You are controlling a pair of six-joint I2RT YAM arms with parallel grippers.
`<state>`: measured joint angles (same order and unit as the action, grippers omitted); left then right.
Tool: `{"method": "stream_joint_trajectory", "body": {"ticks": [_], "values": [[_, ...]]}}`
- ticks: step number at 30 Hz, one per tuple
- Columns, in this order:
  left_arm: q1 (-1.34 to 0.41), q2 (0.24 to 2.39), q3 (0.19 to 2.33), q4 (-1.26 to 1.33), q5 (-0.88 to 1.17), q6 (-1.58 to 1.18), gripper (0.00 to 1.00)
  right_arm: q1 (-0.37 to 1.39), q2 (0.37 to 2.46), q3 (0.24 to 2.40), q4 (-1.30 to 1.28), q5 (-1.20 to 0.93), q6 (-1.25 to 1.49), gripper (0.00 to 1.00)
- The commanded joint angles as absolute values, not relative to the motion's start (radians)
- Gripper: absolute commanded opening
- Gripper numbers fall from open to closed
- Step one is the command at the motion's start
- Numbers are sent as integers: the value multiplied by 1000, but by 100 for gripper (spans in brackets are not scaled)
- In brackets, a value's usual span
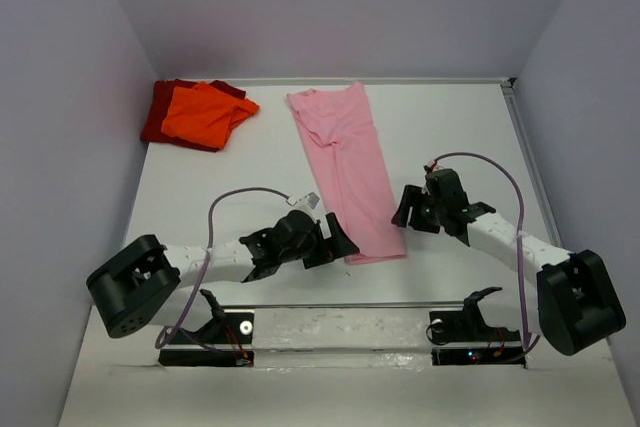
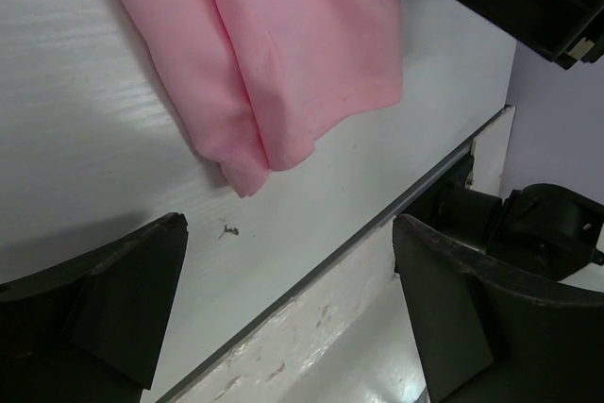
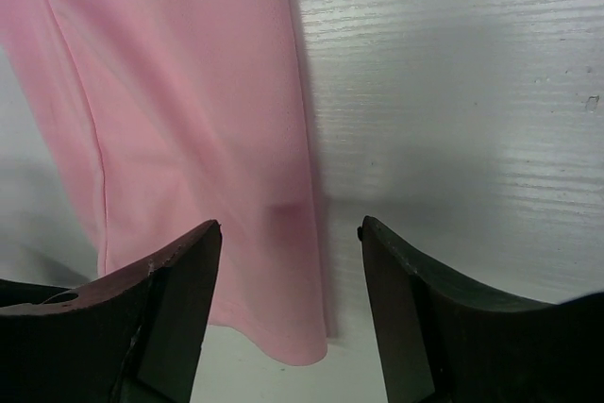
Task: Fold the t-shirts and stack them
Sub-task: Grab the bottom of the folded rectangular tshirt with both arms
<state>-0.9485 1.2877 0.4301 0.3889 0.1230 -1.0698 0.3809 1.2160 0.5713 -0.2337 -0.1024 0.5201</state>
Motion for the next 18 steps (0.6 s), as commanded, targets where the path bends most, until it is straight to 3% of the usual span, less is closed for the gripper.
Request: {"method": "stream_joint_trajectory", "body": {"ticks": [1, 18], "values": [[-1006, 1334, 442, 471, 97, -1120, 99, 388, 1201, 563, -202, -153, 543, 67], [-1080, 1440, 433, 511, 11, -1172, 99, 388, 1022, 525, -354, -230, 607, 67]]}}
